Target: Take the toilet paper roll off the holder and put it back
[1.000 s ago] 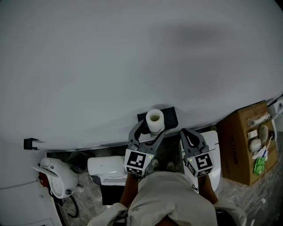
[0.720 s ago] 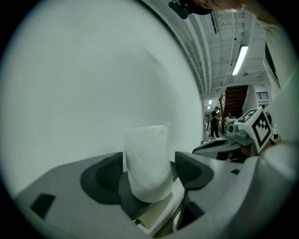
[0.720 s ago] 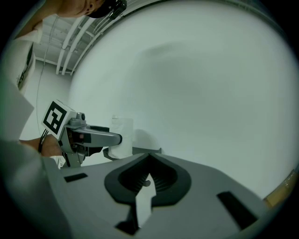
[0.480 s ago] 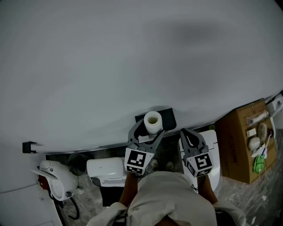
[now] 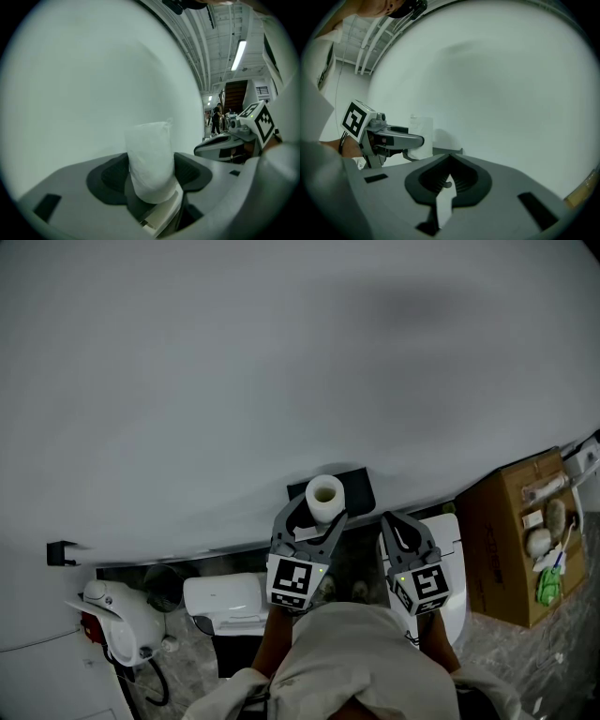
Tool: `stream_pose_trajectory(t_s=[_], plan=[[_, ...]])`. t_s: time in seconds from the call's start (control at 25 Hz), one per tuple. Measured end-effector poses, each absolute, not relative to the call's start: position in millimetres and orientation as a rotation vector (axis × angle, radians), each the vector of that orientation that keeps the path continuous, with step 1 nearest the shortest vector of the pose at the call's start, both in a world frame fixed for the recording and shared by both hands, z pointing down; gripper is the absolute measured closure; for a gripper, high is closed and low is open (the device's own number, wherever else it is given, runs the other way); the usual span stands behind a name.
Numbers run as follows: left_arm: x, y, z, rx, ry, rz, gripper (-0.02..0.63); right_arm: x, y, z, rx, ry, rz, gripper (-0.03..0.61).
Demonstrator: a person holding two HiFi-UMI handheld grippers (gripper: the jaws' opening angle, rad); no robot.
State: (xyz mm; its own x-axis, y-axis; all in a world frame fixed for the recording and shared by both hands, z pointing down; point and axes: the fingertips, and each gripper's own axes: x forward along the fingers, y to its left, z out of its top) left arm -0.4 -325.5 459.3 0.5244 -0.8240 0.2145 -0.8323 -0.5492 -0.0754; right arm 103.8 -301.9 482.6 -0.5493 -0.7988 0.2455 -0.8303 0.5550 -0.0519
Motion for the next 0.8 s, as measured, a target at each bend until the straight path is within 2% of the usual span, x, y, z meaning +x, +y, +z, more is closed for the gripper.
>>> stream_pose_trajectory(t_s=[0.8], plan=[[-1, -323, 454, 2.731, -1.479, 0.342, 0.318, 105, -289, 478, 1.407, -2.581, 0.227, 0.581]])
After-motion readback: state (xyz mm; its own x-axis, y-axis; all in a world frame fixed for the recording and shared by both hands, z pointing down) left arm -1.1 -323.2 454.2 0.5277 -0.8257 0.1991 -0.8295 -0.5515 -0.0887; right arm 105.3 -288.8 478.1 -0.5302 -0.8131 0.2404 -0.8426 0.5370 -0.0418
